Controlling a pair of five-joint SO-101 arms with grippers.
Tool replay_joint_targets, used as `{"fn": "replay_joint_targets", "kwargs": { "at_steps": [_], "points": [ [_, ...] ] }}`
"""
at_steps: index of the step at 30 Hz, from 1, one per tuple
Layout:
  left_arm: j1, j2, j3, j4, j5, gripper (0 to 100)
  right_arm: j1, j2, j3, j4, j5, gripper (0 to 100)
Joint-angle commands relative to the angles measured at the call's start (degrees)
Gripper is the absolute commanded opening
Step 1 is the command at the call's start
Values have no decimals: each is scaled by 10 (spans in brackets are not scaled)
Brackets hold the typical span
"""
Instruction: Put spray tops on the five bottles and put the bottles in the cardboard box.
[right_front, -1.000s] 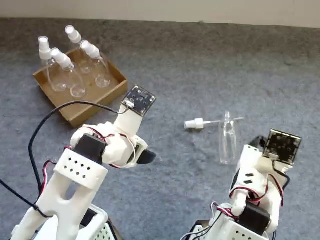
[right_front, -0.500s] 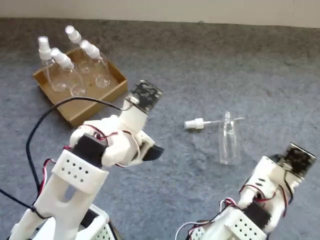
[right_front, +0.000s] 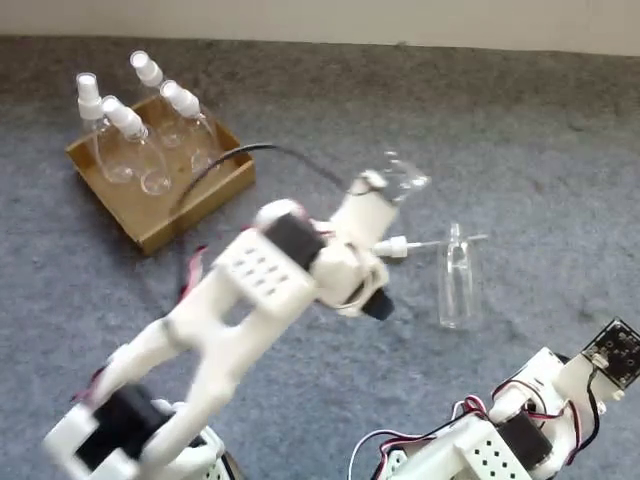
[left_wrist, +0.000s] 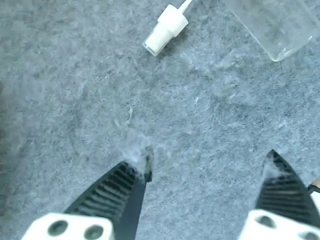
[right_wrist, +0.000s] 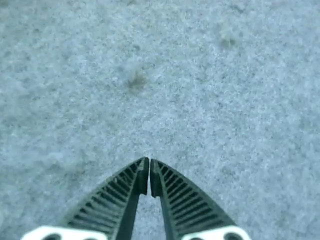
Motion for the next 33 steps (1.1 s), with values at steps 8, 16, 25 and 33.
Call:
{"fn": "replay_joint_targets", "kwargs": {
  "at_steps": [8,16,25,33],
  "points": [
    [18,298,-364,120,7,305,7,-4,78,53,5,9],
    [16,405,-550,157,118,306,89,-4,78,86,5,9],
    [28,508,-650,152,171,309,122,-4,78,90,5,9],
    [45,563,-780,162,222,309,122,-4,78,90,5,9]
  ]
}}
